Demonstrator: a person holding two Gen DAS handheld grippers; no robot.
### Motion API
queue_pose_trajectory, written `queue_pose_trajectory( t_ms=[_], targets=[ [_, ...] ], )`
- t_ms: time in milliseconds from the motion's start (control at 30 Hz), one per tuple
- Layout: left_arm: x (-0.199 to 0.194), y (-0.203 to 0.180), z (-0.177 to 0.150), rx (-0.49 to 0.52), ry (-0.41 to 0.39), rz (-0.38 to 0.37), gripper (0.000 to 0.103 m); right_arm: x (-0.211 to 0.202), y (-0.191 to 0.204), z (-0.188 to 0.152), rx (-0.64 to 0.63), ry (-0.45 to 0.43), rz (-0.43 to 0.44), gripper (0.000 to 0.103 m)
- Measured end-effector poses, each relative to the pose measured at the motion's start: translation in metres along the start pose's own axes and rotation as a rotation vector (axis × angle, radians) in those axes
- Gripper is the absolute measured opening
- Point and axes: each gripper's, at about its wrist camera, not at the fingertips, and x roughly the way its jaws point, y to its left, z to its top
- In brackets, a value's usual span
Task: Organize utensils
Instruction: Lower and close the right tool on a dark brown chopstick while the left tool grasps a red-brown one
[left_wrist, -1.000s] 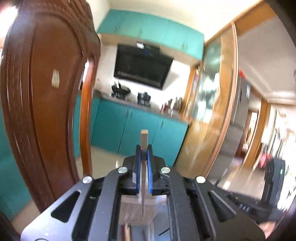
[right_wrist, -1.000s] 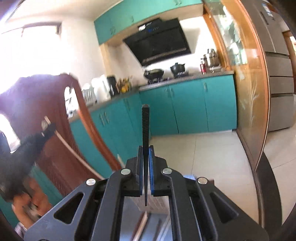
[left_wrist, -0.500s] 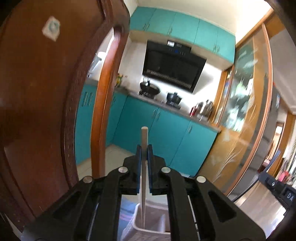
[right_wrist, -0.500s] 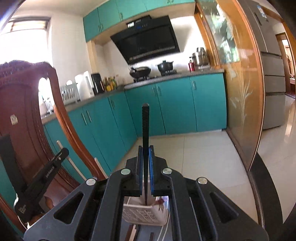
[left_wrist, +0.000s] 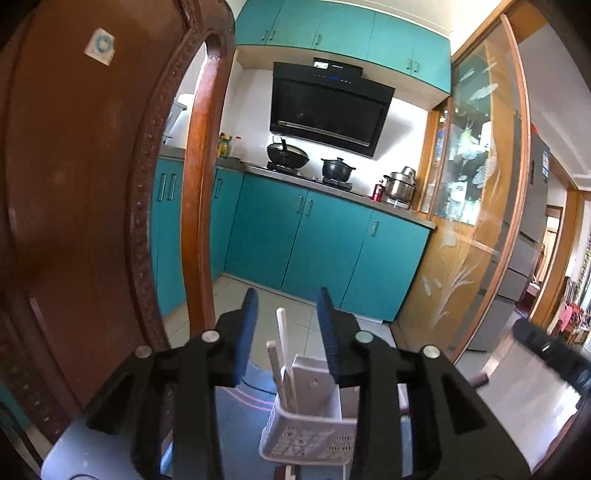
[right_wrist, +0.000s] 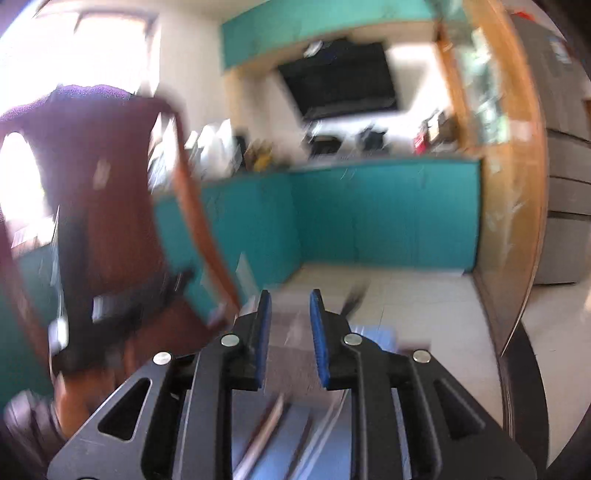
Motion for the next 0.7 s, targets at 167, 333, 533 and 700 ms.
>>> queue_pose_trajectory(
  t_ms=[167, 333, 533, 700],
  targets=[
    [-0.007, 0.006, -0.021, 0.039, 0.108, -0.024, 0.034, 0.107, -0.012, -0.097, 0.108, 0.558, -0.024, 0.022],
    [0.02, 0.011, -0.062, 0.117, 0.354, -0.012, 0.034, 0.14, -0.005, -0.135, 0.079, 0.698, -0.084, 0.022],
    [0.072, 0.023, -0.13, 0.073, 0.729, -0.017, 0.034, 0.136, -0.005, -0.14, 0.068, 0.702, -0.129, 0.009],
    [0.087, 0.023, -0.169, 0.094, 0.863, -0.029, 0.034, 0.128, -0.033, -0.139, 0.128, 0.717, -0.146, 0.008]
  ],
)
